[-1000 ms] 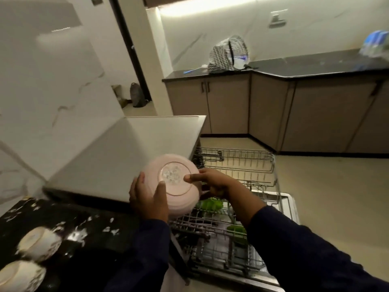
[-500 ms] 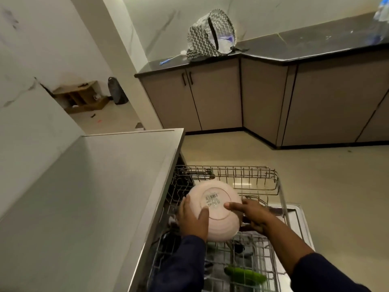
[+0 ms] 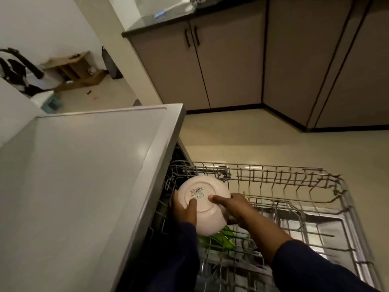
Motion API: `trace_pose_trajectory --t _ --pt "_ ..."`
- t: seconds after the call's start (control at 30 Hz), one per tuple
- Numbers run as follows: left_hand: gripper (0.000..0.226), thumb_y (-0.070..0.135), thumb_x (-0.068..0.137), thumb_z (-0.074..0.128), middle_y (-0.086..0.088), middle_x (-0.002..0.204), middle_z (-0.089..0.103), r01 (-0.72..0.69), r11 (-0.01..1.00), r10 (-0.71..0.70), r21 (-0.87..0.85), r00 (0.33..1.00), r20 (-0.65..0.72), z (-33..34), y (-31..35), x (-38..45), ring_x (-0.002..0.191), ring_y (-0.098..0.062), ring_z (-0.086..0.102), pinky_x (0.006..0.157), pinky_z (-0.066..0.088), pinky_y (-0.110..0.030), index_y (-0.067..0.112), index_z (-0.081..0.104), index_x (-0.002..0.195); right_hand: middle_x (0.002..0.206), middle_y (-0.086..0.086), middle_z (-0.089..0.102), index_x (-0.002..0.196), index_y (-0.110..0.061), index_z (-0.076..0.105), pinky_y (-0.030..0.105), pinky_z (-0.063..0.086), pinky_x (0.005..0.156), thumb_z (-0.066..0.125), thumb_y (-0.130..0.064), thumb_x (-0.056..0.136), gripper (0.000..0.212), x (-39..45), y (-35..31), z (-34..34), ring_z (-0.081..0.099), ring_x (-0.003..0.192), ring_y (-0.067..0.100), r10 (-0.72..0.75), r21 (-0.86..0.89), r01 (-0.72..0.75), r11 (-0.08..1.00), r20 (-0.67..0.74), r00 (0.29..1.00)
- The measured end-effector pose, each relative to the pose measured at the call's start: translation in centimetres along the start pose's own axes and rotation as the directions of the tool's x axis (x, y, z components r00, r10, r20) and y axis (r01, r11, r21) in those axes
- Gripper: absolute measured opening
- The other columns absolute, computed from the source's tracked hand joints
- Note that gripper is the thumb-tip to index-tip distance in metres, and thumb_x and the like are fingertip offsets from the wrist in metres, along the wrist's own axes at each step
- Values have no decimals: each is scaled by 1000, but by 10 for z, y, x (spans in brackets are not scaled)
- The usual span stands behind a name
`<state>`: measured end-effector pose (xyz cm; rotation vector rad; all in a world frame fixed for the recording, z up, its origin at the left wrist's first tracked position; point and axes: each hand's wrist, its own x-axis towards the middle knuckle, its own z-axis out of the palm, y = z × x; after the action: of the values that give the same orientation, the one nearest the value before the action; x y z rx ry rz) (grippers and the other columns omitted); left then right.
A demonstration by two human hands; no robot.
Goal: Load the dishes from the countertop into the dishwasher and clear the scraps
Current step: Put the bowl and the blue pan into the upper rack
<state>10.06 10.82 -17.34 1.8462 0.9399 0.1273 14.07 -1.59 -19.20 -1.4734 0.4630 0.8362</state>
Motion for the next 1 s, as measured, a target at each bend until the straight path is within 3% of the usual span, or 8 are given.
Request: trace_pose_trajectory --t 0.17,0.33,0.43,0.53,0.67,0.77,0.87,1.0 --pt "64 -1 86 54 -15 146 28 15 994 -19 -109 999 -35 14 -23 36 132 -28 34 102 31 -30 6 26 142 123 14 55 127 -6 47 48 53 87 76 -43 71 74 49 16 18 56 101 29 -13 -88 12 996 -9 1000" --pt "60 -8 87 47 -16 144 34 76 965 -89 -252 995 -42 22 -36 49 130 -29 38 79 34 -16 5 26 142 117 13 61 123 -7 53 47 54 87 74 -56 67 77 70 24 23 60 101 32 -80 -235 66 970 -49 996" --pt "59 -10 87 46 -17 145 33 76 961 -91 -265 995 -43 22 -43 53 131 -29 37 86 36 -20 3 26 141 118 16 60 123 -6 52 46 53 87 68 -61 70 78 77 26 28 59 104 35 -119 -367 85 926 -71 990" --pt "59 -7 88 46 -16 147 29 51 978 -63 -202 996 -56 19 -41 48 134 -27 33 97 30 -22 3 24 142 120 19 58 126 -7 49 41 52 86 51 -69 78 79 75 30 32 59 104 35 -176 -571 103 815 -73 982" --pt "57 -1 91 44 -14 150 24 45 994 -57 -102 991 -118 12 -40 31 136 -26 29 103 28 -27 5 22 143 124 21 55 123 -1 48 31 42 82 43 -59 89 68 62 28 30 53 112 33 -212 -690 125 713 -42 976" --pt "53 -10 88 40 -18 145 33 55 984 -76 -169 990 -115 3 -41 12 131 -30 36 100 36 -32 0 30 140 131 19 51 129 -1 45 33 43 90 51 -49 90 63 42 24 22 49 119 32 -255 -655 161 739 -50 966" --pt "47 -12 84 42 -19 138 43 33 994 -42 -108 995 -86 -8 -38 -15 125 -31 43 97 40 -29 -2 45 130 129 15 53 129 -4 47 34 45 89 58 -39 89 54 9 16 12 54 114 30 -251 -601 172 781 -49 967" --pt "40 -4 86 48 -16 134 50 53 999 -53 -7 997 -49 -34 -17 -75 122 -29 48 99 39 -33 7 55 124 110 12 64 104 -11 60 41 50 86 62 -24 87 21 -52 11 7 60 99 29 -269 -510 224 830 -15 963"
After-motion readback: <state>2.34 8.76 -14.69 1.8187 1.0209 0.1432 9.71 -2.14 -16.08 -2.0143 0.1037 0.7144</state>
